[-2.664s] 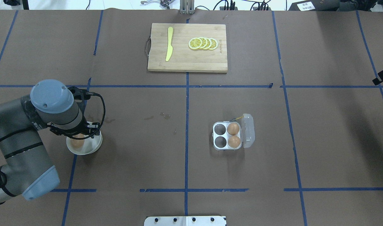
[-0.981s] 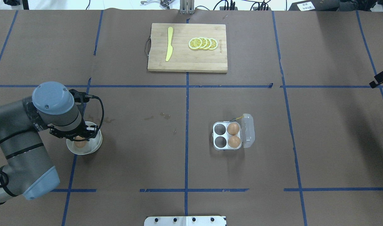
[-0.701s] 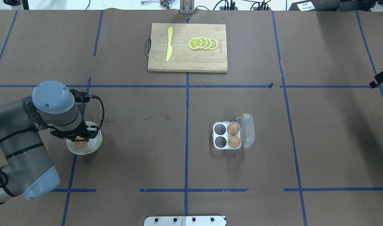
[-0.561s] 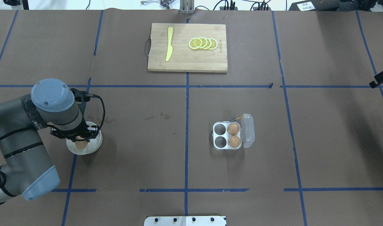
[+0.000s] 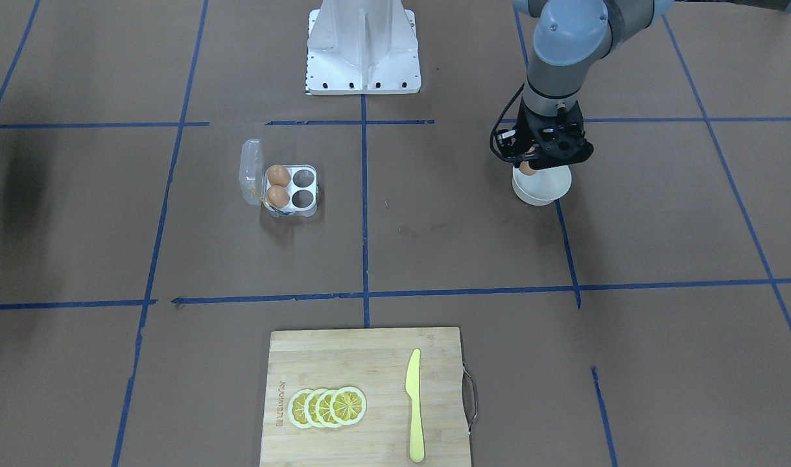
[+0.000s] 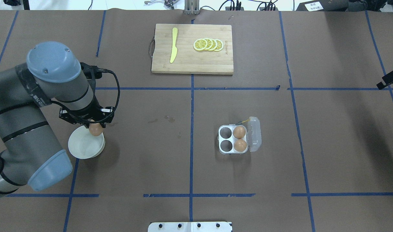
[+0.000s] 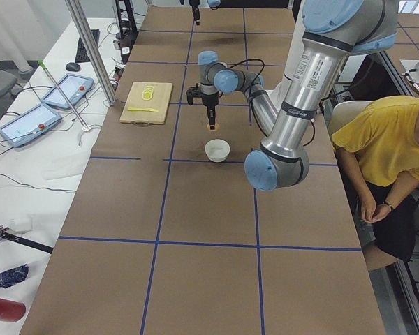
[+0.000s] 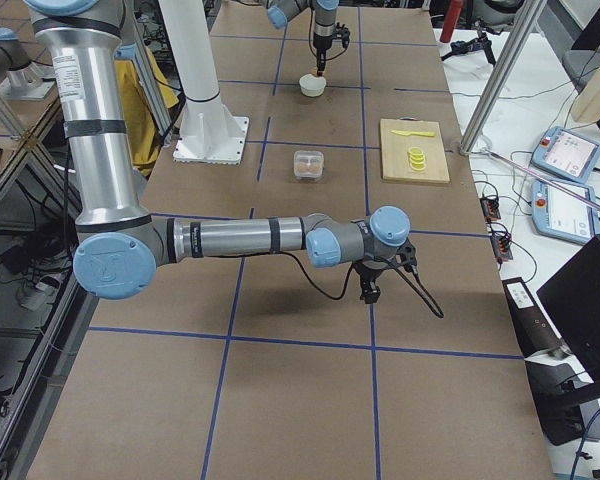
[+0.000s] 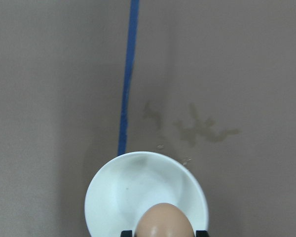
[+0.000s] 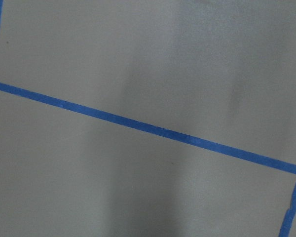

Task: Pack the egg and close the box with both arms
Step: 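Lift the egg with the left gripper and carry it to the carton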

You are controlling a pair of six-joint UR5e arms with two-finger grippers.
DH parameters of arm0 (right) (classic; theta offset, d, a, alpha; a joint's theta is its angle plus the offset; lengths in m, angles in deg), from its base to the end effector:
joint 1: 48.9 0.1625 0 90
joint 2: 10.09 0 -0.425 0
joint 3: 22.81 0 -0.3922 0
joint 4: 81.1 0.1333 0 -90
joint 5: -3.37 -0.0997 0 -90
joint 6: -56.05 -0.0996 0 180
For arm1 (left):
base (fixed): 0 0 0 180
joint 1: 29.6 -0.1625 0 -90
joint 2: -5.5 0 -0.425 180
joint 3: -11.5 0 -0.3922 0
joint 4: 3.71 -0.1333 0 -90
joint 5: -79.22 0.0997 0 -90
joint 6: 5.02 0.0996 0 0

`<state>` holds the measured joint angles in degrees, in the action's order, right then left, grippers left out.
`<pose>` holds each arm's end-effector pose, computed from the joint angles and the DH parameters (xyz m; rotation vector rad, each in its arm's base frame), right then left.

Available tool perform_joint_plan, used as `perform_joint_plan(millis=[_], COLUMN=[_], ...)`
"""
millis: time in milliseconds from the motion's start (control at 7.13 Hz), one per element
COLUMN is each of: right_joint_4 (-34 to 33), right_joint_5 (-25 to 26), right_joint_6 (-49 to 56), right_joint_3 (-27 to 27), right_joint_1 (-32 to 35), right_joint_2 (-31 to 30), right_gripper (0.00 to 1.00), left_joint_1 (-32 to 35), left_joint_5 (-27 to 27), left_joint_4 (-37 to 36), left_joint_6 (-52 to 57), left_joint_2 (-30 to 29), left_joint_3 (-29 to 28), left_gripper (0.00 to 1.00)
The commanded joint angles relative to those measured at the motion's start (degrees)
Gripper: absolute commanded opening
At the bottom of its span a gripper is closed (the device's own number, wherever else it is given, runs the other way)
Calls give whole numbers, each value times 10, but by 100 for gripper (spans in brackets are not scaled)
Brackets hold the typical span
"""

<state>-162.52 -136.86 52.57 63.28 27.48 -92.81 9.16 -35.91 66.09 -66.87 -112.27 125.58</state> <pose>-0.0758 -0.5538 0.6027 0.0632 -0.8950 -0.2564 0.3894 -0.4294 0.2546 -0.0569 0.6886 -0.0566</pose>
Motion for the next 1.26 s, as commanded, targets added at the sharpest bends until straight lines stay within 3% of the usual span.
perform_joint_plan(millis=[0,280,561,841,1121], right_joint_4=[0,0,0,0,0], right_joint_5=[-12,-12,-13,-14,-16], right_joint_6=[0,0,-3,-6,-6], right_joint_3=[2,7,7,7,7], right_joint_1=[0,0,0,0,0], right_joint_2=[0,0,0,0,-1], right_gripper=[100,100,100,100,100], left_joint_1=[-24,-66,-89,-121,-136], left_joint_5=[-13,-12,-9,43,61], left_joint_4=[56,183,242,278,335], left_joint_6=[-5,-9,-30,-30,-32], left_joint_2=[-104,-150,-226,-255,-270], left_joint_3=[-67,-139,-229,-268,-324], left_gripper=[0,0,0,0,0])
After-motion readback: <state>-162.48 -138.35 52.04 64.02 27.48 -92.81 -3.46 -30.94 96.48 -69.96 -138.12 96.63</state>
